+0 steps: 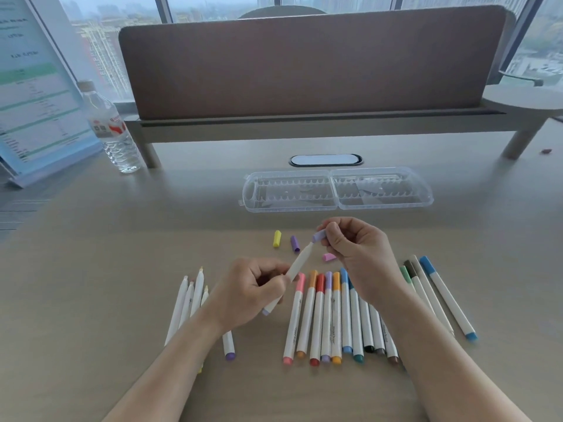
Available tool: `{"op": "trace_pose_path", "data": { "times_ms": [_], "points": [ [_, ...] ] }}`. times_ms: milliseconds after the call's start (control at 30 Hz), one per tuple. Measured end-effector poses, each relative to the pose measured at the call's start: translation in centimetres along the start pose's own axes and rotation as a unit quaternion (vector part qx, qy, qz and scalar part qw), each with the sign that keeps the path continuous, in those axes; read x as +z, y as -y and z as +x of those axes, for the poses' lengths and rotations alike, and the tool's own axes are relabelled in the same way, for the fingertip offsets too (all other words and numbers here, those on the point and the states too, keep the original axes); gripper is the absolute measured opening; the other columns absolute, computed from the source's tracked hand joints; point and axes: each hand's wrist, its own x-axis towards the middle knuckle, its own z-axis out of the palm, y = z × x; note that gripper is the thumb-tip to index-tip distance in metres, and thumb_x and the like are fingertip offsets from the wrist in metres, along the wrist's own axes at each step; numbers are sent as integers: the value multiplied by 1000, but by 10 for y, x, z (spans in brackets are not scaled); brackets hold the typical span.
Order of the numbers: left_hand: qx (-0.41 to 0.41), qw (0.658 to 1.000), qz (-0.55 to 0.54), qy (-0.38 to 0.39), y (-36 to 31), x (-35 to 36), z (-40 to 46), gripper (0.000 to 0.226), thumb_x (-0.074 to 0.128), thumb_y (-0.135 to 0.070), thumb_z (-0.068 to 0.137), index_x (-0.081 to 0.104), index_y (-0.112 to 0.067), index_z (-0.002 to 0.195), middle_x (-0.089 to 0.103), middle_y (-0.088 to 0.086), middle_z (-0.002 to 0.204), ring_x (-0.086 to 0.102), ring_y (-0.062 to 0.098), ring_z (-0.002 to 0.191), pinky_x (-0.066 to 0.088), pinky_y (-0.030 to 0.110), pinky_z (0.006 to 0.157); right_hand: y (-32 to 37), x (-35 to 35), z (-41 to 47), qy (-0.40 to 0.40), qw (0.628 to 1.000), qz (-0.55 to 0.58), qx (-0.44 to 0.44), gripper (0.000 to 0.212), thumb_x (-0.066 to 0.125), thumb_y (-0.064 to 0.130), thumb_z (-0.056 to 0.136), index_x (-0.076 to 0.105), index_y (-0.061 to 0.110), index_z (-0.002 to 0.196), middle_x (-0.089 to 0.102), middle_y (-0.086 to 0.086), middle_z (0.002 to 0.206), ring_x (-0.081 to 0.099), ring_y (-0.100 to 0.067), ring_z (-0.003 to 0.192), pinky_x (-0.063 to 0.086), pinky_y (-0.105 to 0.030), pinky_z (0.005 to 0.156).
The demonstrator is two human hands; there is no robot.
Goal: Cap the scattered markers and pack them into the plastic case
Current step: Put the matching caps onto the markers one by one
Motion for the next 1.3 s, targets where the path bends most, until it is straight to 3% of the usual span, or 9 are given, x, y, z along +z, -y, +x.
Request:
{"op": "trace_pose_path", "data": {
  "times_ms": [200, 433, 567, 667, 800, 933, 1067, 1200, 1300],
  "points": [
    [7, 1000, -6, -5, -1, 0, 1, 24, 56, -20, 89, 78, -30, 89, 55, 17, 59, 45, 17, 54, 37, 29, 51, 4, 1, -3, 21, 998, -50, -23, 9, 69, 8, 89, 76, 13, 91, 76, -10, 82, 64, -12, 69, 55, -32, 71],
    [6, 999, -44, -5, 6, -1, 3, 23, 58, -27, 93, 81, -29, 87, 50, -2, 53, 41, 19, 52, 33, 32, 52, 1, 5, -7, 35, 996, -78, -25, 14, 71, 7, 88, 76, 20, 84, 73, -11, 75, 62, -11, 65, 53, -24, 67],
    [7, 999, -39, -4, 7, -2, 3, 22, 60, -25, 95, 81, -19, 91, 51, -2, 53, 41, 20, 52, 34, 33, 52, 4, 7, -4, 50, 993, -105, -19, 15, 72, 9, 87, 76, 22, 80, 75, -10, 84, 63, -12, 69, 55, -26, 70],
    [-43, 998, -49, 0, 2, -6, 5, 23, 60, -15, 99, 79, -8, 88, 54, 0, 54, 46, 17, 53, 39, 31, 55, 7, 3, 0, 63, 986, -152, -22, 16, 75, 14, 85, 77, 28, 78, 75, -4, 78, 63, -11, 66, 57, -30, 71],
    [-147, 986, -32, 71, -9, -19, 9, 31, 58, -23, 100, 78, -4, 87, 68, 8, 67, 60, 15, 62, 47, 25, 61, 5, 2, 2, 43, 982, -182, -23, 8, 80, 20, 80, 77, 26, 76, 74, -4, 69, 63, -13, 60, 56, -31, 65],
    [-196, 977, 77, 31, -9, -25, 3, 32, 62, -31, 96, 75, -9, 77, 70, 5, 66, 60, 13, 59, 49, 30, 66, 2, -4, 4, -5, 980, -196, -27, 8, 79, 24, 82, 77, 18, 78, 74, -2, 69, 61, -6, 55, 50, -16, 56],
    [-191, 936, 295, -1, -10, -18, -1, 39, 64, -48, 90, 67, -16, 68, 54, -7, 56, 45, 6, 51, 36, 20, 51, 2, -11, 5, -26, 982, -184, -25, 13, 77, 25, 83, 77, 12, 82, 75, -2, 70, 63, -2, 53, 47, -12, 54],
    [-196, 937, 287, 29, -15, -13, 1, 52, 55, -54, 96, 69, -13, 67, 62, -7, 56, 54, 7, 53, 43, 22, 59, -1, -11, 6, -25, 975, -217, -31, 11, 78, 28, 82, 77, 17, 81, 75, 1, 69, 64, -4, 56, 48, -13, 56],
    [-219, 942, 253, 4, -17, -25, -1, 51, 51, -50, 100, 76, -17, 70, 70, -6, 59, 61, 1, 54, 46, 23, 66, -4, -13, 7, -20, 967, -253, -30, 10, 81, 27, 80, 77, 18, 80, 74, 3, 68, 66, -5, 59, 51, -17, 61]
  ]
}}
